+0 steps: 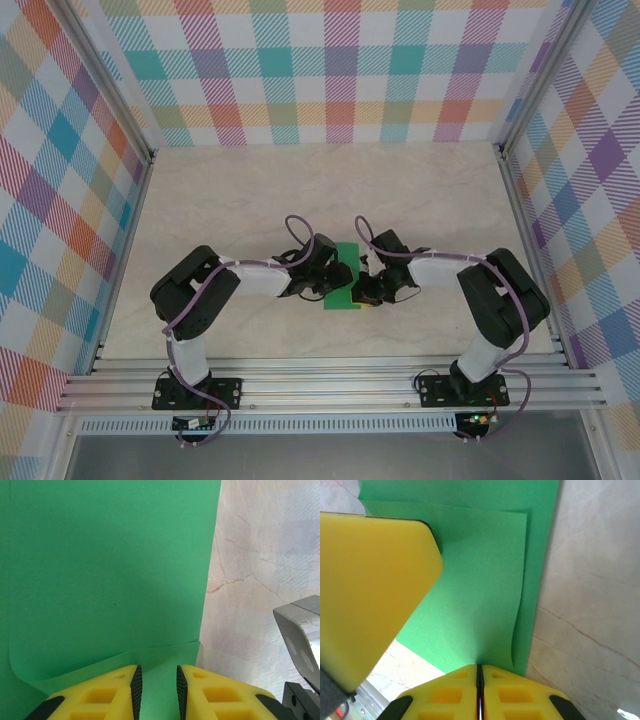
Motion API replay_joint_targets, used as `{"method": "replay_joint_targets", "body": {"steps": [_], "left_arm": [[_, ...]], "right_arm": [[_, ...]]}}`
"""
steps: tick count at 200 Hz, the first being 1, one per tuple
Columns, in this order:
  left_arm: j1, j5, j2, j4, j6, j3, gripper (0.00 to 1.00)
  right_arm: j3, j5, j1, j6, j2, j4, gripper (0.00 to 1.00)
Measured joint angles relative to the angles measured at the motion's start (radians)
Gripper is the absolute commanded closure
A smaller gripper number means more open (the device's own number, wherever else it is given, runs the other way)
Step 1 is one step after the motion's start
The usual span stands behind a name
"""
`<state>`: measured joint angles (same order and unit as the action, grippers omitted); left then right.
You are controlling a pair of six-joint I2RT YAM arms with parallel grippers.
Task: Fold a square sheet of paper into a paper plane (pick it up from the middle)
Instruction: Fold the triangle a second time at the center of the table.
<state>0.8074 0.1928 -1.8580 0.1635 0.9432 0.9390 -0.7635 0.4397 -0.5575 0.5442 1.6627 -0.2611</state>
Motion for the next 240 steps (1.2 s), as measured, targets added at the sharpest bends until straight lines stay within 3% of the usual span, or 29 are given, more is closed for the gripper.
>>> {"method": "replay_joint_targets", "body": {"steps": [150, 240], "left_arm": [[0.011, 0.008, 0.000, -0.003, 0.010, 0.000, 0.73], [0.010, 0.008, 0.000, -0.003, 0.010, 0.000, 0.73]], "right_arm": [[0.119, 0.009, 0.001, -0.014, -0.105, 0.002, 0.89], [0.096, 0.037, 0.001, 0.015, -0.183, -0.061, 0.89]]}}
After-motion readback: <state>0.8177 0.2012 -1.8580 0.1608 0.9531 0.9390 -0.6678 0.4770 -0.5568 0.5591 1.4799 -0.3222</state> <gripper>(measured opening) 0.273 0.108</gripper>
